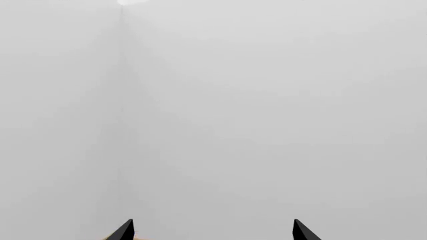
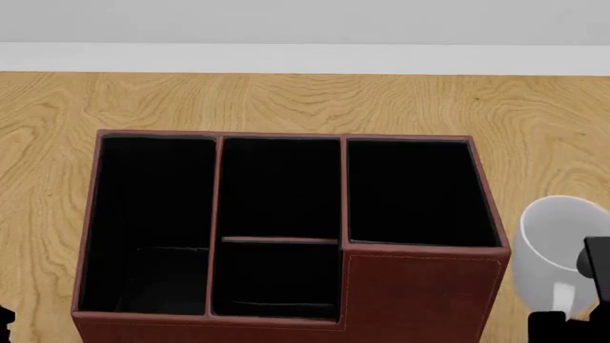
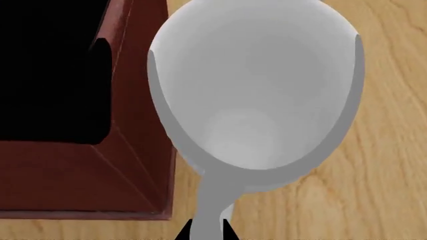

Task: Pick up the white mug and place it to the right of the caddy.

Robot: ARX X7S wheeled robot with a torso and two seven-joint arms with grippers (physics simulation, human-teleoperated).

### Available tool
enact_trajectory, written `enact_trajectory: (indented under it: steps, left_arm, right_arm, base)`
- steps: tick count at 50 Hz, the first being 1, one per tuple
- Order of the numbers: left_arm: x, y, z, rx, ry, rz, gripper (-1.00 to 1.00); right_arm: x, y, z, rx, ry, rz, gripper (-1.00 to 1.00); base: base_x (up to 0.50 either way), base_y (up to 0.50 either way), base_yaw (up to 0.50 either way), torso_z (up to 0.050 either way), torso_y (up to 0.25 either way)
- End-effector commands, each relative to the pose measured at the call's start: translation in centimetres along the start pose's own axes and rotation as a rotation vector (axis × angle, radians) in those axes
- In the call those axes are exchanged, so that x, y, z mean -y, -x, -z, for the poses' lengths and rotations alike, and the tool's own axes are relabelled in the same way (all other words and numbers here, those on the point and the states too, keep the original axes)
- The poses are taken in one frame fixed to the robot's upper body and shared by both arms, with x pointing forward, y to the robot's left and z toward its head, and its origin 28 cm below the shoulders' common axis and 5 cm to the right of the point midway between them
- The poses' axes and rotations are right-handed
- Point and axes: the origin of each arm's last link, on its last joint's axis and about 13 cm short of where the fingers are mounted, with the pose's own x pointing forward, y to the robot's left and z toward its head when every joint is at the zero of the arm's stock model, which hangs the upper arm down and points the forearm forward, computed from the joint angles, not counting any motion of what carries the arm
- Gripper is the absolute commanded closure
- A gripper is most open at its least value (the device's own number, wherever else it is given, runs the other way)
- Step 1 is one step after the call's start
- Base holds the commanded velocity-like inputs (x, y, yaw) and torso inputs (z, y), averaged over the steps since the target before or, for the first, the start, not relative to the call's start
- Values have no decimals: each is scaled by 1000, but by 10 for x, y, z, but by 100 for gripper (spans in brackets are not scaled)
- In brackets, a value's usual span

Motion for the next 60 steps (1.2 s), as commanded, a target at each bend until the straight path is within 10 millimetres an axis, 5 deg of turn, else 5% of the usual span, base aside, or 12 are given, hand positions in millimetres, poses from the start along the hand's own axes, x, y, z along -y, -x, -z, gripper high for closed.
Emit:
enact_trajectory:
  steps: [1, 60]
  left_arm:
    - [-1, 1, -1, 5, -2, -2, -100]
    - [-1, 4, -5, 22, -1, -1, -100]
  right_arm:
    - [3, -7, 2, 5, 6, 12, 100]
    - [4, -46, 34, -94, -17, 3, 100]
  base:
    - [0, 0, 0, 0, 0]
    - [0, 0, 0, 0, 1]
